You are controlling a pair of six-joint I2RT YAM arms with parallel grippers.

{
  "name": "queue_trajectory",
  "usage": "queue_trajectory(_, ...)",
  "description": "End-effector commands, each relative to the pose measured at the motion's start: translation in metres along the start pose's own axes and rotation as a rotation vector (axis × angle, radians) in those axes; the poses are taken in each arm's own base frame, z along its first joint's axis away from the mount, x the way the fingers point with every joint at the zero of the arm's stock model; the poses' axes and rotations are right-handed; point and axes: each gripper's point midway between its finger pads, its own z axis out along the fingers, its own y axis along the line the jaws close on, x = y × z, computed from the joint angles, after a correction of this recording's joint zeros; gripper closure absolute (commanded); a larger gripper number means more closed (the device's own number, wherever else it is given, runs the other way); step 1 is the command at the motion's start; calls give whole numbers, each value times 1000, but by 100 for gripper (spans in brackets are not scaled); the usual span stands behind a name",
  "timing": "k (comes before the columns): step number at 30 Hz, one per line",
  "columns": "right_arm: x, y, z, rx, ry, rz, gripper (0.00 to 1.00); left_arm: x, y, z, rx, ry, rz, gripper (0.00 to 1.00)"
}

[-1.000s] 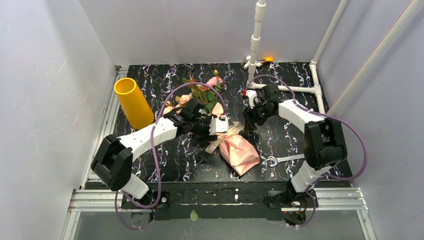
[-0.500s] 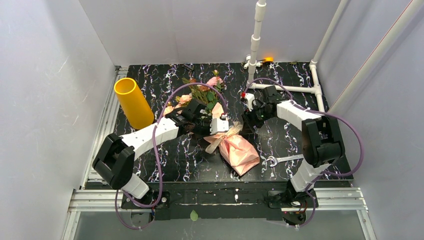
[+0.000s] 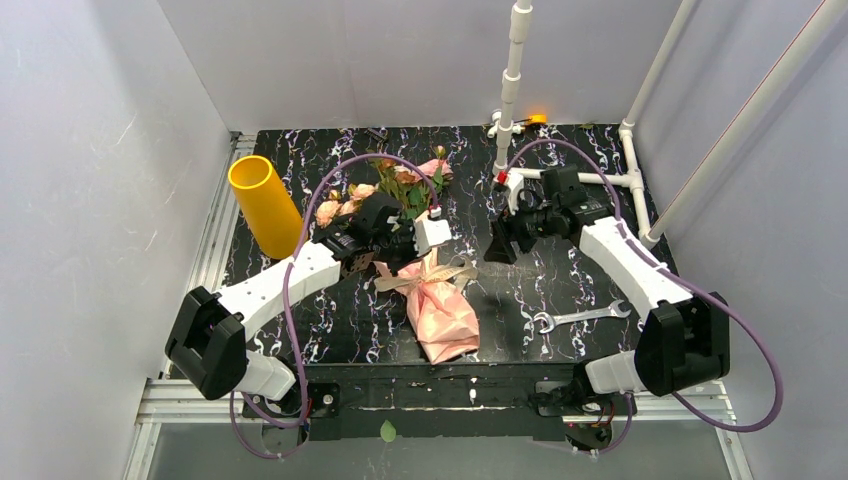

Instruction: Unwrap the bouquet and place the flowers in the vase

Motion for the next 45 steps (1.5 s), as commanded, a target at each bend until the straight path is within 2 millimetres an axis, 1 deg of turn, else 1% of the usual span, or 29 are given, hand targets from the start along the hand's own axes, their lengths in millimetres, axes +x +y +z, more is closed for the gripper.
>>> queue_trajectory(1, -3, 51, 4, -160, 5, 9, 27, -15, 8, -6, -30, -43, -87, 100)
queue_trajectory(3, -3, 66, 14, -196, -2, 4, 32, -17, 10, -6, -30, -42, -111, 100)
queue_trajectory(6, -5, 84, 28, -257, -45, 74, 35, -17, 11, -5, -32, -42, -143, 100)
queue_trajectory(7, -2, 92, 34, -291, -53, 102, 36, -15, 12, -5, -35, -40, -155, 100)
queue_trajectory(8, -7, 96, 37, -306, -80, 123, 38, -14, 13, -5, -37, -39, -164, 100)
queue_trajectory(9, -6, 102, 41, -325, -96, 152, 40, -13, 13, -5, -38, -40, -176, 100)
queue_trajectory(10, -1, 108, 45, -344, -100, 175, 41, -11, 13, -5, -36, -41, -185, 100)
queue_trajectory(13, 2, 120, 55, -372, -119, 214, 46, -7, 9, -3, -28, -43, -201, 100)
queue_trajectory(16, 11, 129, 66, -372, -84, 204, 50, -5, 9, -1, -28, -49, -222, 100)
queue_trajectory(19, 30, 127, 83, -358, 0, 217, 52, -6, 9, -1, -26, -58, -244, 100)
queue_trajectory(21, 40, 122, 92, -347, 37, 232, 53, -7, 9, -2, -26, -65, -252, 100)
queue_trajectory(24, 57, 115, 102, -318, 98, 252, 58, -11, 12, -6, -46, -83, -262, 100)
queue_trajectory(26, 64, 109, 106, -299, 129, 245, 62, -14, 14, -11, -58, -93, -266, 100)
queue_trajectory(34, 79, 101, 121, -263, 178, 256, 74, -24, 5, -26, -30, -119, -319, 100)
queue_trajectory(38, 87, 97, 125, -233, 207, 249, 75, -36, 5, -35, -17, -153, -359, 100)
queue_trajectory(42, 95, 93, 126, -207, 216, 250, 74, -50, 14, -50, -29, -187, -383, 100)
queue_trajectory(45, 97, 92, 124, -193, 212, 247, 73, -57, 15, -62, -29, -200, -389, 100)
